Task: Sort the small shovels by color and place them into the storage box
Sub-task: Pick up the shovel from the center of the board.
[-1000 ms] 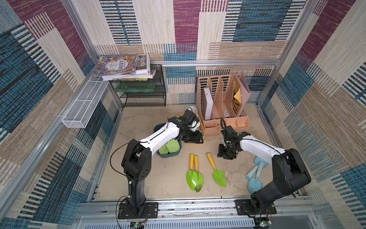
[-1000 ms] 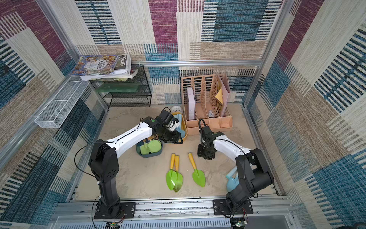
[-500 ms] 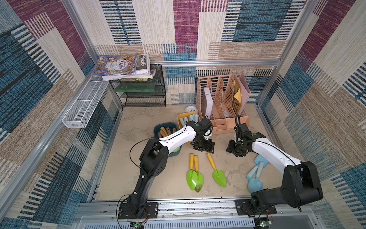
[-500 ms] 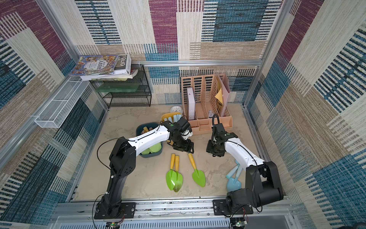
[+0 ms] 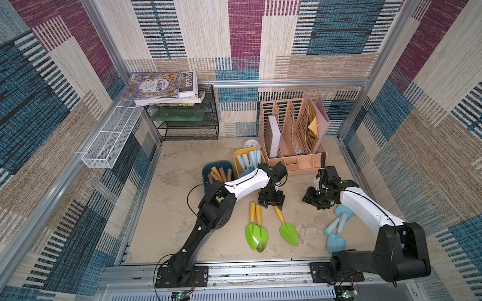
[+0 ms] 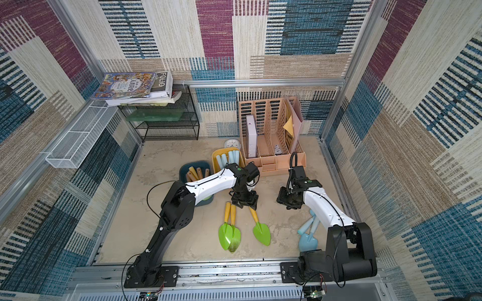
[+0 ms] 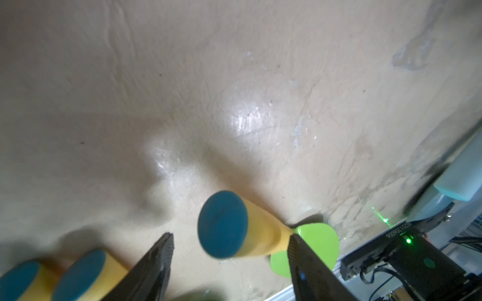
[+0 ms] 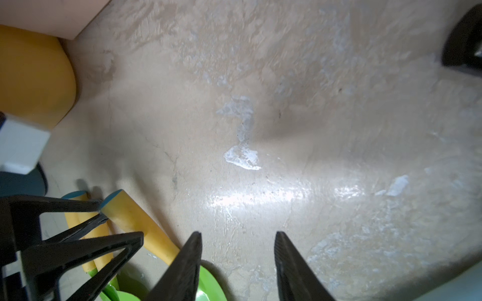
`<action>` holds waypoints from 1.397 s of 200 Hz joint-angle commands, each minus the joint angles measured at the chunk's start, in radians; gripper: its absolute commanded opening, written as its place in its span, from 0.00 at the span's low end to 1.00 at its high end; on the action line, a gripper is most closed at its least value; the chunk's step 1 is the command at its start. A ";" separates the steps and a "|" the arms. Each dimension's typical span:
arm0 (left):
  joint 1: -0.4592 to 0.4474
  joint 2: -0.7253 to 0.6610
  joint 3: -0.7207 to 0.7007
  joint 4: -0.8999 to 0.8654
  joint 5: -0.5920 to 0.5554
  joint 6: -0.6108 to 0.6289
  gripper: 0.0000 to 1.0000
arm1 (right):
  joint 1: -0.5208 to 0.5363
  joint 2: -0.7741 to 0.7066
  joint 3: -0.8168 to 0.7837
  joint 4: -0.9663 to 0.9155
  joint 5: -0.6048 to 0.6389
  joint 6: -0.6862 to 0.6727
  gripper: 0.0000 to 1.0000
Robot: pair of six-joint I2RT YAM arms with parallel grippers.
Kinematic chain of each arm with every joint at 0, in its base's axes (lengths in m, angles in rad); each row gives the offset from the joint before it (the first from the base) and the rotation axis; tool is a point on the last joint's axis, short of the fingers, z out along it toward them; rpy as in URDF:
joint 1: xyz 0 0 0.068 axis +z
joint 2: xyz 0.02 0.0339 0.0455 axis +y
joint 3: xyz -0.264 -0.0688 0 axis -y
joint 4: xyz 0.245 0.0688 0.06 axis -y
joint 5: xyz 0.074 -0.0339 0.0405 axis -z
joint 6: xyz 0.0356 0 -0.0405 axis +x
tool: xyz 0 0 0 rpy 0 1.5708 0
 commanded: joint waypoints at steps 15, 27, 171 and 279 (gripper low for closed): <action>-0.021 0.044 0.031 -0.030 0.004 -0.073 0.64 | -0.010 -0.012 -0.014 0.012 -0.027 -0.065 0.48; -0.024 0.054 0.027 -0.030 -0.003 -0.097 0.54 | -0.013 -0.017 -0.017 0.012 -0.036 -0.077 0.48; -0.015 -0.054 0.149 -0.031 -0.119 -0.123 0.00 | -0.015 -0.074 -0.073 0.059 -0.038 -0.075 0.48; 0.352 -0.428 -0.112 -0.033 -0.372 -0.028 0.00 | 0.075 0.010 0.055 0.056 0.035 -0.037 0.48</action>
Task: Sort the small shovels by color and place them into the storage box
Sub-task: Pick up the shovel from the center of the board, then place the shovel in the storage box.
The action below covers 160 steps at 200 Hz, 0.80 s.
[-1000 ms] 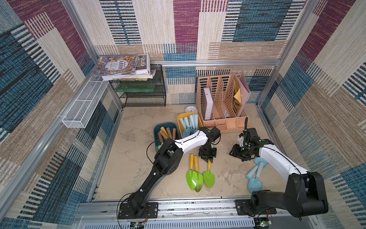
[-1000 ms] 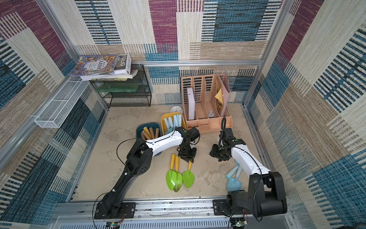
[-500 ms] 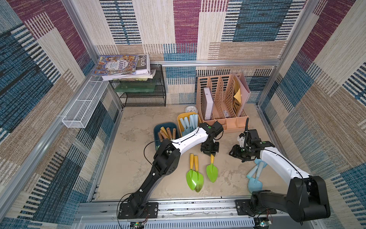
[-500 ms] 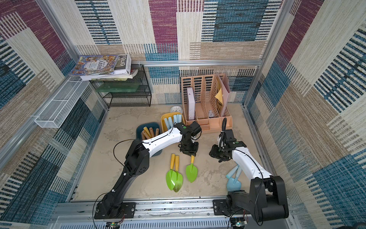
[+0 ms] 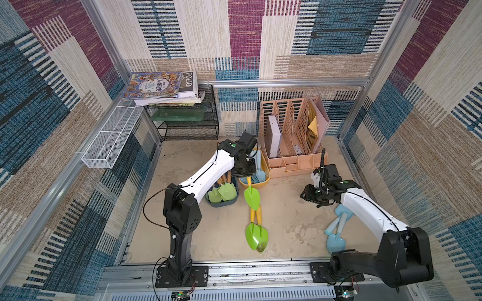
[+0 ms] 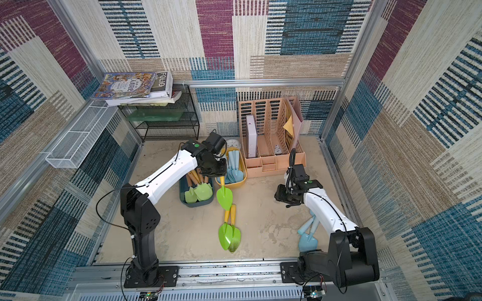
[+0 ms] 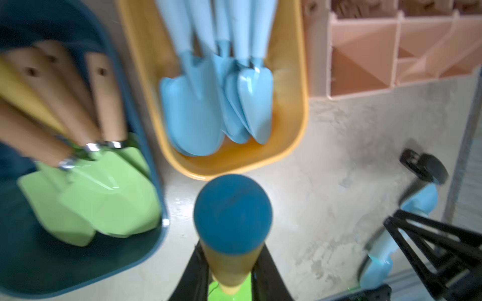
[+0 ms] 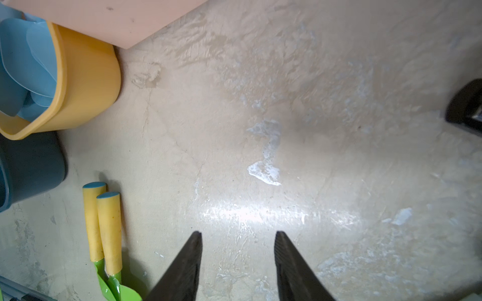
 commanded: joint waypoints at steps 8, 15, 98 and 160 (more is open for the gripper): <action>0.079 -0.036 -0.030 -0.006 -0.099 0.075 0.00 | 0.043 0.041 0.029 0.011 0.037 0.037 0.48; 0.100 -0.039 -0.031 -0.002 -0.108 0.088 0.00 | 0.053 0.055 0.036 0.018 0.039 0.046 0.48; 0.221 0.008 -0.130 0.180 -0.129 0.141 0.00 | 0.150 0.185 0.129 0.046 0.106 0.105 0.48; 0.222 0.075 -0.150 0.184 -0.077 0.124 0.30 | 0.145 0.243 0.176 0.024 0.136 0.126 0.48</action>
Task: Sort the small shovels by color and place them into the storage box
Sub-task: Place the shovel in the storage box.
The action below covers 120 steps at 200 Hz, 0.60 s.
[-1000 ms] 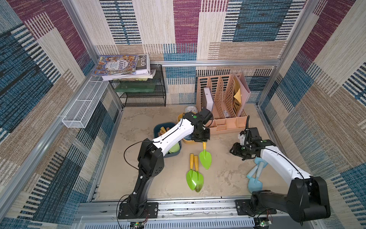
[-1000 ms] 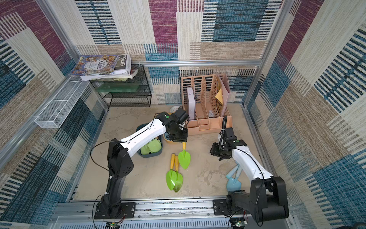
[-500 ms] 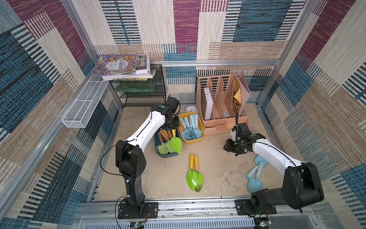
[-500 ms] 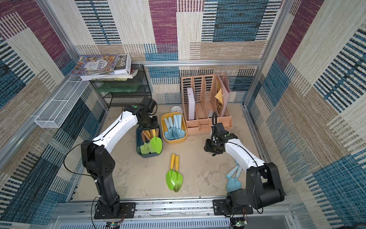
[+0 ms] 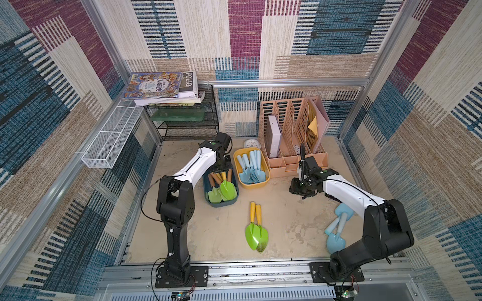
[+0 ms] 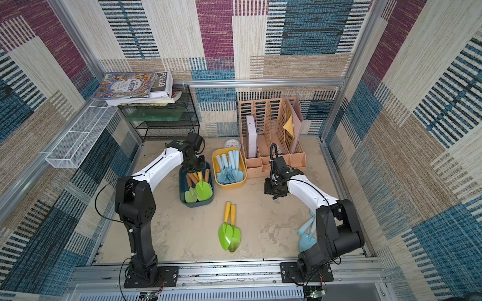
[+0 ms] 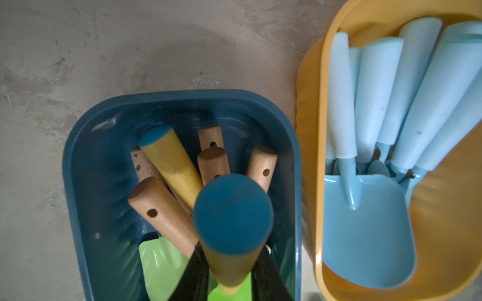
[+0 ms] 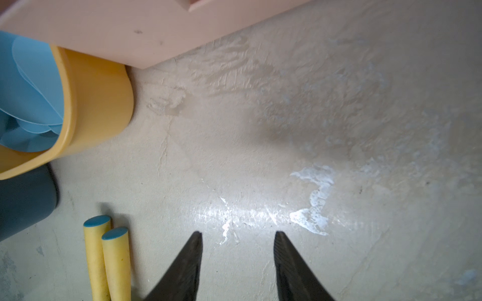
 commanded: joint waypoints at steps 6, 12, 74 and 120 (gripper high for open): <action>0.003 -0.001 -0.020 0.011 0.034 -0.008 0.34 | -0.008 0.011 0.007 -0.015 0.035 0.024 0.48; 0.003 -0.005 -0.025 0.011 0.039 -0.011 0.37 | -0.013 0.010 0.007 -0.016 0.038 0.027 0.48; -0.001 -0.120 -0.094 0.028 0.056 -0.091 0.50 | -0.174 -0.026 -0.043 -0.050 0.136 0.053 0.51; 0.000 -0.182 -0.140 0.084 0.057 -0.104 0.50 | -0.451 -0.092 -0.144 -0.049 0.170 0.105 0.53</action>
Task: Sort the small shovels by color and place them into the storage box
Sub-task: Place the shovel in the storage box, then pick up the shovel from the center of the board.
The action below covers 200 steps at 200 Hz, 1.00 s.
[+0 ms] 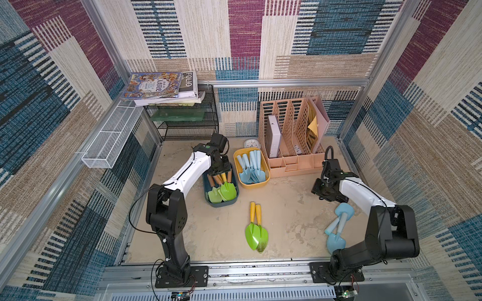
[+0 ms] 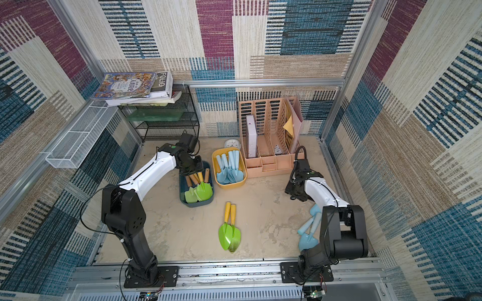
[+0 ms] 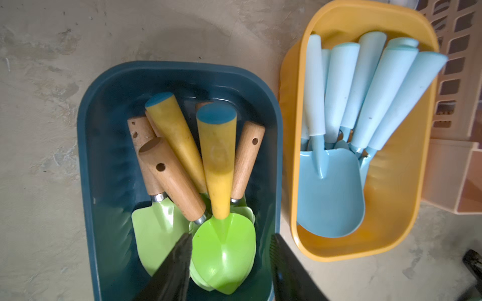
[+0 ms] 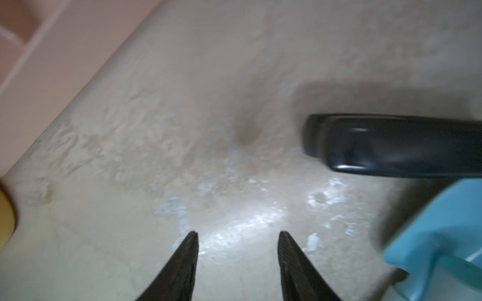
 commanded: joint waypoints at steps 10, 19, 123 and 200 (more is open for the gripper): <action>0.000 -0.011 -0.009 0.032 0.005 -0.005 0.50 | -0.153 -0.045 -0.051 -0.026 0.025 0.047 0.53; 0.001 -0.011 -0.015 0.033 0.008 -0.004 0.50 | -0.189 -0.063 -0.066 -0.034 0.025 0.052 0.53; 0.000 0.026 -0.055 0.077 0.081 0.002 0.51 | -0.247 -0.318 -0.346 -0.129 -0.077 0.182 0.54; 0.000 0.030 -0.068 0.080 0.105 -0.002 0.51 | -0.076 -0.254 -0.385 0.018 -0.166 0.297 0.50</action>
